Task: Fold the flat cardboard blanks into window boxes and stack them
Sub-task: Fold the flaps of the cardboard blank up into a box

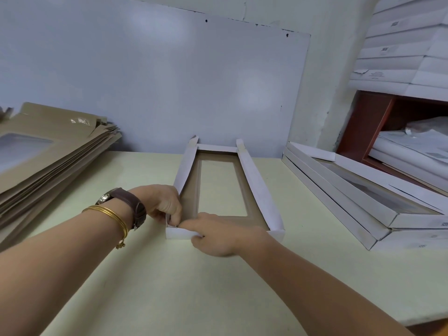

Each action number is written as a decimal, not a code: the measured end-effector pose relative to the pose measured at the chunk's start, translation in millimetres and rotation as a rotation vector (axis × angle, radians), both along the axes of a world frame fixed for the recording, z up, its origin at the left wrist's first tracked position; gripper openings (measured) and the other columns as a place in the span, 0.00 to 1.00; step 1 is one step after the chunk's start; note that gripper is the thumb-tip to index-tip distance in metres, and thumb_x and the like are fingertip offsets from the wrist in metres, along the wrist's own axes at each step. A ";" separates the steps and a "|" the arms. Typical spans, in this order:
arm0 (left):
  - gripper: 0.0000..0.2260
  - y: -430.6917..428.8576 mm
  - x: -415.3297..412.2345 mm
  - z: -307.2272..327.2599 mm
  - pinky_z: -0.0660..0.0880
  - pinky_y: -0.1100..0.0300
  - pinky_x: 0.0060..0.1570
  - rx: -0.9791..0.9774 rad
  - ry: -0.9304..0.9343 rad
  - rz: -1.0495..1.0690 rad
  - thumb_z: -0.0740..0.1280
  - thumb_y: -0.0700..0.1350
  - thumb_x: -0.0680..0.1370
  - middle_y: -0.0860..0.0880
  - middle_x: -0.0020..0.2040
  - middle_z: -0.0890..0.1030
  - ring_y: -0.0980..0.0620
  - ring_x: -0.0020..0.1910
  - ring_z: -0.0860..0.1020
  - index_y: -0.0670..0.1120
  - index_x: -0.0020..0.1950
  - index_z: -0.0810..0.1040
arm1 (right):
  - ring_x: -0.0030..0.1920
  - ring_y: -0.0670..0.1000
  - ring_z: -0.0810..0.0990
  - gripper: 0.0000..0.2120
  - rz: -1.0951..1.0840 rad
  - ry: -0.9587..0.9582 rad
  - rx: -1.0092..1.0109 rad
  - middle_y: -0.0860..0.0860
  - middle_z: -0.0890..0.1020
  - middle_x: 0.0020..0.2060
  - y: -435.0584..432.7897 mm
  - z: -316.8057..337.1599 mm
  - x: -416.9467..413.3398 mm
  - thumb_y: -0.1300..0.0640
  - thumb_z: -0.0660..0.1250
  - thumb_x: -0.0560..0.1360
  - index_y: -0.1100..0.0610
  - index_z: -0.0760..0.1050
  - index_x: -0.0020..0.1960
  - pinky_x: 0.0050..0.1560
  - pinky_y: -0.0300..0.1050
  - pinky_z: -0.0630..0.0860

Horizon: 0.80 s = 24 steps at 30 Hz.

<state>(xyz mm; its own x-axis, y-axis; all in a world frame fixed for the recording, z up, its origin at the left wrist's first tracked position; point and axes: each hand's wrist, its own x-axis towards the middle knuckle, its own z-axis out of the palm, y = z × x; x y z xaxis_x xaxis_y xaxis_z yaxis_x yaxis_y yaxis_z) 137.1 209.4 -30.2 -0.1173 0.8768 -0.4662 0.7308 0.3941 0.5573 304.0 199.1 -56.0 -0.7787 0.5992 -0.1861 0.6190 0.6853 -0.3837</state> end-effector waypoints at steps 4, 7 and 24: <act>0.10 -3.1 -1.9 4.4 0.74 0.65 0.28 0.025 -0.060 0.027 0.64 0.27 0.69 0.43 0.36 0.75 0.49 0.33 0.75 0.38 0.47 0.75 | 0.56 0.55 0.68 0.25 0.014 -0.022 0.022 0.53 0.69 0.54 3.7 -6.3 0.5 0.62 0.52 0.79 0.44 0.64 0.73 0.61 0.58 0.69; 0.11 -4.7 -1.3 -0.2 0.74 0.66 0.26 0.065 0.021 0.031 0.65 0.28 0.70 0.45 0.38 0.75 0.50 0.34 0.75 0.39 0.49 0.74 | 0.54 0.53 0.67 0.25 0.019 -0.028 0.017 0.50 0.67 0.51 4.9 -7.9 0.3 0.61 0.52 0.80 0.43 0.62 0.73 0.60 0.57 0.69; 0.09 -4.4 -6.9 -14.1 0.78 0.57 0.47 0.153 0.153 0.042 0.66 0.31 0.73 0.43 0.44 0.79 0.45 0.41 0.78 0.37 0.51 0.82 | 0.34 0.52 0.67 0.06 -0.158 -0.172 0.307 0.48 0.68 0.32 24.6 9.5 96.0 0.61 0.59 0.65 0.54 0.62 0.34 0.33 0.46 0.63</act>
